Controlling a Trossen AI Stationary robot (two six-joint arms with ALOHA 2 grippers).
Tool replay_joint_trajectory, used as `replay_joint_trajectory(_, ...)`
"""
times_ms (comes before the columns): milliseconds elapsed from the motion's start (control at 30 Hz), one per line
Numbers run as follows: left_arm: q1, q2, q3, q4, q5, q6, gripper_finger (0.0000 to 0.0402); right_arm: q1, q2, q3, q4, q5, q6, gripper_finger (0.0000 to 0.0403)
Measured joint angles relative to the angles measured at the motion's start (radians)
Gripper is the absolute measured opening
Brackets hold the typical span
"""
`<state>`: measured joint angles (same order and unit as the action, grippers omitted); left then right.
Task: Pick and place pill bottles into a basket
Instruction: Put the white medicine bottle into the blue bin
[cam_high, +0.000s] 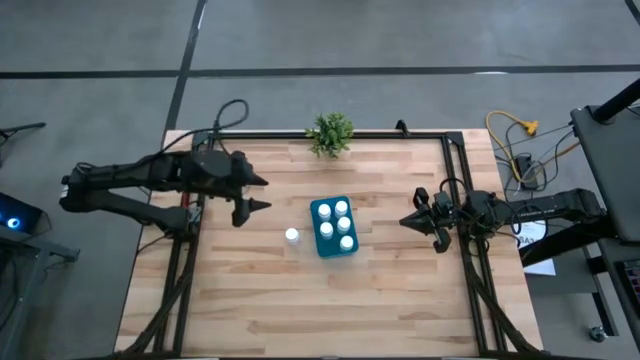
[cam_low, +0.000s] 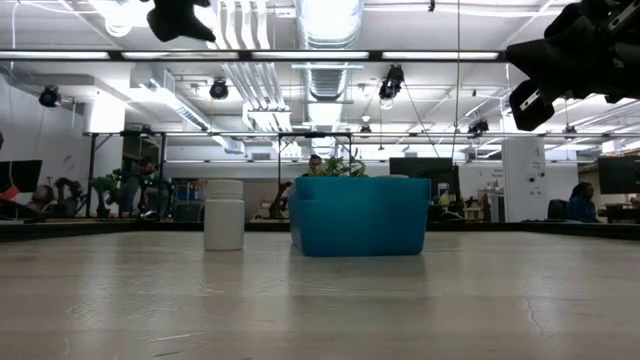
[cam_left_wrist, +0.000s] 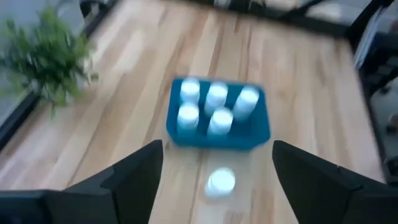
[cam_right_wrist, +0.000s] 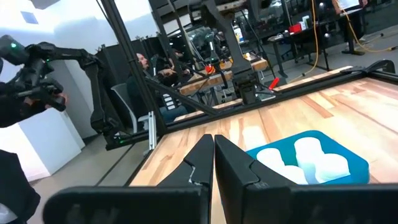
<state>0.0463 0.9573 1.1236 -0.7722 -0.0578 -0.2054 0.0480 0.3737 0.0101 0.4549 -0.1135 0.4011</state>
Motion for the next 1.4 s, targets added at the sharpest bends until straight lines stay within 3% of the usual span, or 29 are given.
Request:
replay_joint_trajectory(200, 0.0, 0.083, 0.03, -0.041, 0.0, 0.001, 0.0303, 0.0, 0.0, 0.0, 0.0, 0.0, 0.0, 0.0009)
replay_joint_trajectory(600, 0.0, 0.228, 0.077, -0.156, 0.003, 0.028, 0.0304, 0.0, 0.0, 0.0, -0.001, 0.0, 0.019, 0.0009)
replay_joint_trajectory(1400, -0.001, 0.426, 0.086, -0.153, 0.028, 0.037, 0.0304, 0.0, 0.0, 0.0, -0.003, 0.0, 0.049, 0.0008)
